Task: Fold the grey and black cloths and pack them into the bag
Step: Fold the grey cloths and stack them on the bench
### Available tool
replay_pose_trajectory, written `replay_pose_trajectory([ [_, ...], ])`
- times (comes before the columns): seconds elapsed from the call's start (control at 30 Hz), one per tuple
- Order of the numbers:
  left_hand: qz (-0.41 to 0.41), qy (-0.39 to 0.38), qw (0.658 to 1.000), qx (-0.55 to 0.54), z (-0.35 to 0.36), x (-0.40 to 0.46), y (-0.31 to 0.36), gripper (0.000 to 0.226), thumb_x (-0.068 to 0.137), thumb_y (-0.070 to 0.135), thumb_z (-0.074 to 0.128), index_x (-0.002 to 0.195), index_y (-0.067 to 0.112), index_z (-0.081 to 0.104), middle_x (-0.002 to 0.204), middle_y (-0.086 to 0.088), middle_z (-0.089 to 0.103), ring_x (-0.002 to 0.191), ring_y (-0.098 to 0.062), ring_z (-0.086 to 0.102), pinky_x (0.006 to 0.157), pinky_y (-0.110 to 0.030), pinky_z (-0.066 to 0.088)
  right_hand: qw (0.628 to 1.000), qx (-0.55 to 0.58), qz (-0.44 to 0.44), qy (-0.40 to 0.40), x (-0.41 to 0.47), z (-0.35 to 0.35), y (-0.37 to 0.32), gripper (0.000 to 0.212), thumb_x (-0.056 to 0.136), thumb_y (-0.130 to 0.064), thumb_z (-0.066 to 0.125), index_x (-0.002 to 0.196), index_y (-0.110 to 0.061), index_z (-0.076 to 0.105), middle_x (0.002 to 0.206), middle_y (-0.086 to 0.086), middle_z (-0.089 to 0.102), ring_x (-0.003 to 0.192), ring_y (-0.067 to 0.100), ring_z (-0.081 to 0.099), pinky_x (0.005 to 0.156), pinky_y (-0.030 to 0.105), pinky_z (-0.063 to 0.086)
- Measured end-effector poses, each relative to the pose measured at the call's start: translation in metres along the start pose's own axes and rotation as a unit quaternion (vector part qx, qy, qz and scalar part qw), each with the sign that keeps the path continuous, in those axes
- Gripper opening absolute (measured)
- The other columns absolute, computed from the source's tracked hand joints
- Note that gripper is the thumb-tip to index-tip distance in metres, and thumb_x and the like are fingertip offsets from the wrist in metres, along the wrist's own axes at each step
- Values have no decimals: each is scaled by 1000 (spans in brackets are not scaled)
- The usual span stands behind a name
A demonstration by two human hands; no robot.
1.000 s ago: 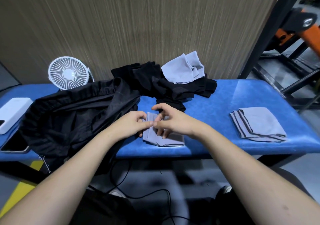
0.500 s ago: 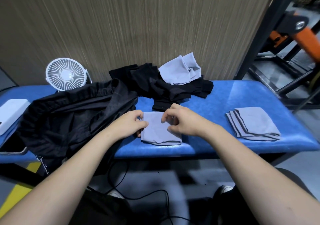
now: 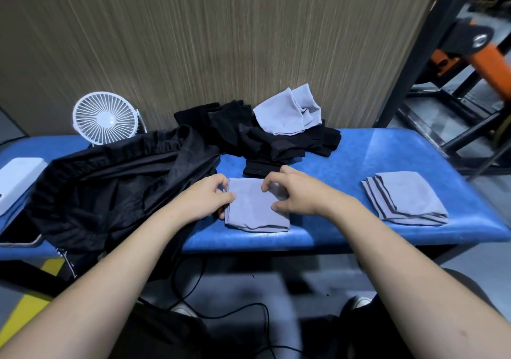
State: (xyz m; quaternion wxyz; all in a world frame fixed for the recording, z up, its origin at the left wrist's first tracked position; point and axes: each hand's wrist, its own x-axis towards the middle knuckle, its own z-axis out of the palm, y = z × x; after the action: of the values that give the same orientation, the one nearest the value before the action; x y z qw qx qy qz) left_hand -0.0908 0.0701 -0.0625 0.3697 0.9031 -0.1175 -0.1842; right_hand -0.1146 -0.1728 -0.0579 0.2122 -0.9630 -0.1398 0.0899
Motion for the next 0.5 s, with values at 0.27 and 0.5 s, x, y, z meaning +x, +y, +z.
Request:
replay_pose_trajectory([
  [0.27, 76, 37, 996, 19, 0, -4, 0, 39, 87, 30, 72, 110, 45, 44, 72, -3, 61, 54, -10, 51, 62, -35, 48, 999, -2, 39, -21, -4, 4, 1, 51, 82, -33, 69, 124, -46, 43, 101, -1, 45, 92, 22, 54, 85, 42, 50],
  [0.5, 125, 18, 990, -62, -4, -6, 17, 24, 91, 1, 60, 90, 23, 71, 66, 5, 44, 54, -8, 39, 53, -16, 37, 990, 142, 1, -4, -5, -2, -9, 50, 76, 0, 63, 113, -33, 57, 95, -3, 46, 80, 14, 48, 68, 22, 45],
])
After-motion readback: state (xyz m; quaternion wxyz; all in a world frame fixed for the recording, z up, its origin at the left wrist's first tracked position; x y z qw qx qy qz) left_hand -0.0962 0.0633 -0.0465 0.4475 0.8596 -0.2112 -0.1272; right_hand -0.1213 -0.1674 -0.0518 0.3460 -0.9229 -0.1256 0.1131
